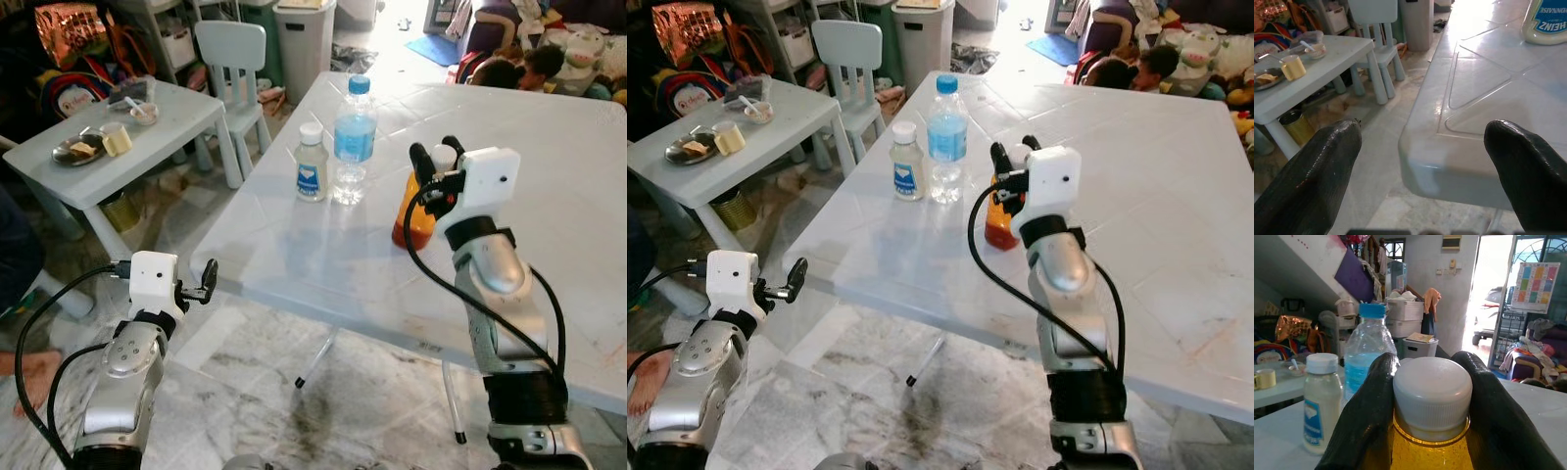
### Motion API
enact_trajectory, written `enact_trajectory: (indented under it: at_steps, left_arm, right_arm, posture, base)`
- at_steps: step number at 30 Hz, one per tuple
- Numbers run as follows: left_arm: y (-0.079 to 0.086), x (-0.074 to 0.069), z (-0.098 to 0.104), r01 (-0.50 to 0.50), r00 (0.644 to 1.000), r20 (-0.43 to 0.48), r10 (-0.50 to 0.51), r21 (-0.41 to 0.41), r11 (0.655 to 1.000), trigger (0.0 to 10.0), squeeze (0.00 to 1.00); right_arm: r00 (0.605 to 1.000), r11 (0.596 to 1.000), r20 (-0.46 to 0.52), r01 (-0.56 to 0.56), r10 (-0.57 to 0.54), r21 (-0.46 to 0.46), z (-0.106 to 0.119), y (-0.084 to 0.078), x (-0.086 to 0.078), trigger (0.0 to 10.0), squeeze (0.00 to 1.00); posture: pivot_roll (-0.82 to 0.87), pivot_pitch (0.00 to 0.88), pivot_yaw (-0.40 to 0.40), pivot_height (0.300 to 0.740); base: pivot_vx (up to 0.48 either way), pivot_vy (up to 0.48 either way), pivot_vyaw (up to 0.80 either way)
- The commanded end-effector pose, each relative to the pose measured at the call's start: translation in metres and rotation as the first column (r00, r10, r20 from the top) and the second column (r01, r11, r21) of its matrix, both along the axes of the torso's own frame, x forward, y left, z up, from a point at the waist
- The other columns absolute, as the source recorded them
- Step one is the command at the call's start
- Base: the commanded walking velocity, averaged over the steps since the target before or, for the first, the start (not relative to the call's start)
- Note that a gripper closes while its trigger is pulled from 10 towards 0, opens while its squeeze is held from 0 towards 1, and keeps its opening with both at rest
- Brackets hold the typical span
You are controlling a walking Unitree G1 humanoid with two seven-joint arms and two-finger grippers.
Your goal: Restocking fridge
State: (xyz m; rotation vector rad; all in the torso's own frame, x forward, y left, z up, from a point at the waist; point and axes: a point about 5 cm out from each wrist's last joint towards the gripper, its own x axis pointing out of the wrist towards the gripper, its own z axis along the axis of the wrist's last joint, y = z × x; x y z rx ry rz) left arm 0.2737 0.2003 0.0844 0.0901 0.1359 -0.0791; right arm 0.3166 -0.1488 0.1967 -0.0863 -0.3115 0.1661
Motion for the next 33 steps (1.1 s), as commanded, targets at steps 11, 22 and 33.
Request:
enact_trajectory:
  at_steps: [11,22,33]
  left_arm:
    - [0.0,0.005,-0.003,-0.016,1.0,0.016,0.016,0.0,1.0,10.0,0.0]
    - [0.001,0.008,-0.003,-0.02,1.0,0.024,0.02,0.006,1.0,10.0,0.0]
    - [0.002,0.008,-0.004,-0.017,0.999,0.028,0.017,0.01,1.0,10.0,0.0]
  right_arm:
    - [0.999,0.999,0.007,-0.051,0.051,-0.008,0.003,0.013,-0.008,10.0,0.0]
    - [0.994,0.995,0.023,-0.103,0.103,-0.019,0.004,0.024,-0.012,10.0,0.0]
    - [0.992,0.992,0.028,-0.125,0.126,-0.026,0.002,0.026,-0.012,10.0,0.0]
  posture:
    - [0.01,0.0,0.009,0.74]
    - [0.01,0.0,0.01,0.74]
    - [0.02,0.0,0.007,0.74]
  base:
    - [0.0,0.0,0.62]
    - [-0.316,0.0,0.8]
    - [-0.33,0.0,0.8]
